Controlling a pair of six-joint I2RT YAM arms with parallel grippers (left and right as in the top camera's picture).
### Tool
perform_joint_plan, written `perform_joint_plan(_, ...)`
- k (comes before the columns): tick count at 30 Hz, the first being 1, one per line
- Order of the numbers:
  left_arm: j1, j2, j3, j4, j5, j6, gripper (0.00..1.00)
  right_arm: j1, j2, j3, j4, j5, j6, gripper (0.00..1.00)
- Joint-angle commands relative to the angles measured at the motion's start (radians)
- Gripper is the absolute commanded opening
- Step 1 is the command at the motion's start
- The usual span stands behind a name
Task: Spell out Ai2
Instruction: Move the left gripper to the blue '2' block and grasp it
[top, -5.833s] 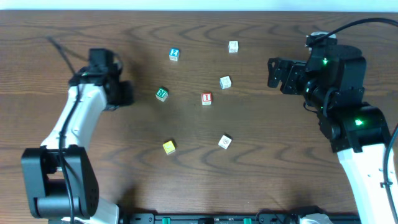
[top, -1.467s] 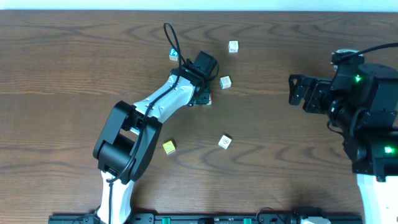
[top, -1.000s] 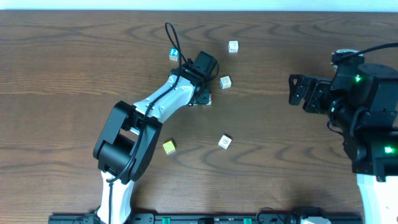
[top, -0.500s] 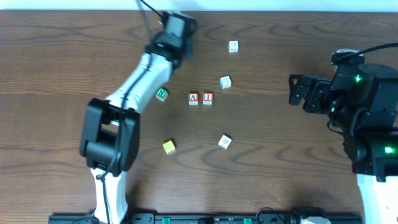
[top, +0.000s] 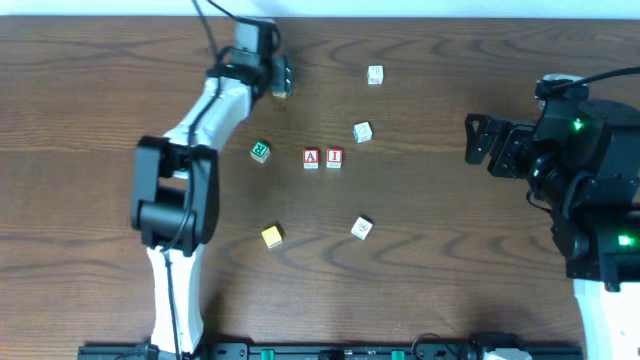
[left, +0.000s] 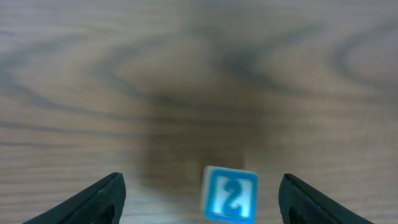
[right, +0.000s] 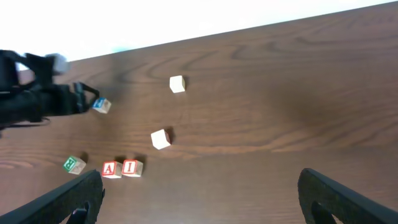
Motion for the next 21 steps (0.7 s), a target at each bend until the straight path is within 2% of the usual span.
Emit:
perform_joint_plan(1, -0.008, 0.023, 0.047, -0.012, 0.006, 0.076, 0.82, -0.014, 0.011, 0.013, 0.0, -0.019, -0.006, 0.99)
perform_joint_plan(6, -0.011, 0.053, 0.047, -0.022, 0.006, 0.109, 0.85, -0.014, 0.018, 0.013, -0.001, -0.019, -0.006, 0.99)
perform_joint_plan(21, -0.011, 0.078, 0.047, -0.023, 0.022, 0.109, 0.82, -0.014, 0.03, 0.013, 0.005, -0.019, -0.007, 0.99)
